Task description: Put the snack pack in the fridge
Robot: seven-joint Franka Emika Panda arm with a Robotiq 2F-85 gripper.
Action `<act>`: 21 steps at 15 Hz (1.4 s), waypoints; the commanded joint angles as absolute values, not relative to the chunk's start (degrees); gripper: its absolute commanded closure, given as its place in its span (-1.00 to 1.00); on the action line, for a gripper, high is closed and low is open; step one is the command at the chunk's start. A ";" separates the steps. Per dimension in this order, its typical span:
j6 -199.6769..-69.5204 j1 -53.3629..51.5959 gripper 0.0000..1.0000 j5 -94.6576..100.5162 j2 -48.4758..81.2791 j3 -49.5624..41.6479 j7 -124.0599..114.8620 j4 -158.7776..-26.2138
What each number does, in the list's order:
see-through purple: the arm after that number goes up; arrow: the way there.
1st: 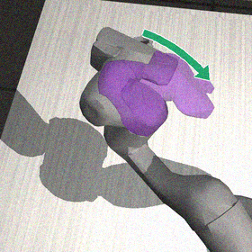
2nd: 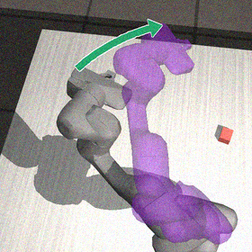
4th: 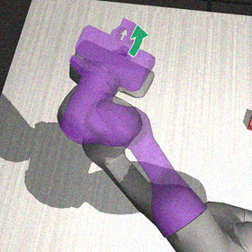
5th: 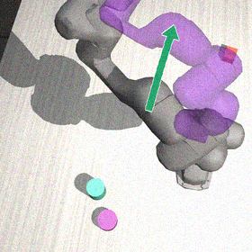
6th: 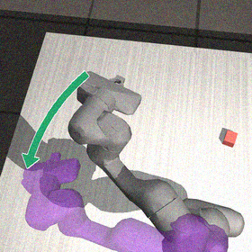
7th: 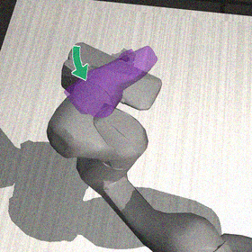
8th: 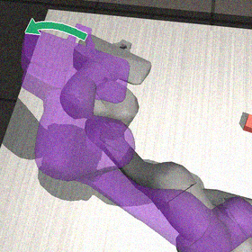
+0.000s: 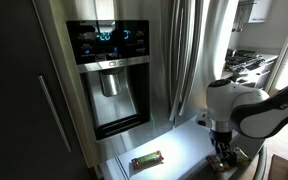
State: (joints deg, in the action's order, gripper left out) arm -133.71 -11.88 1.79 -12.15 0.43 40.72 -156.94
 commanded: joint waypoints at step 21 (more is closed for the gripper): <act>-147.64 -2.73 0.34 25.69 -21.26 2.10 23.49 -157.07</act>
State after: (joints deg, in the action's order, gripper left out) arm -148.20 -2.03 26.74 -19.64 2.89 22.35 -156.81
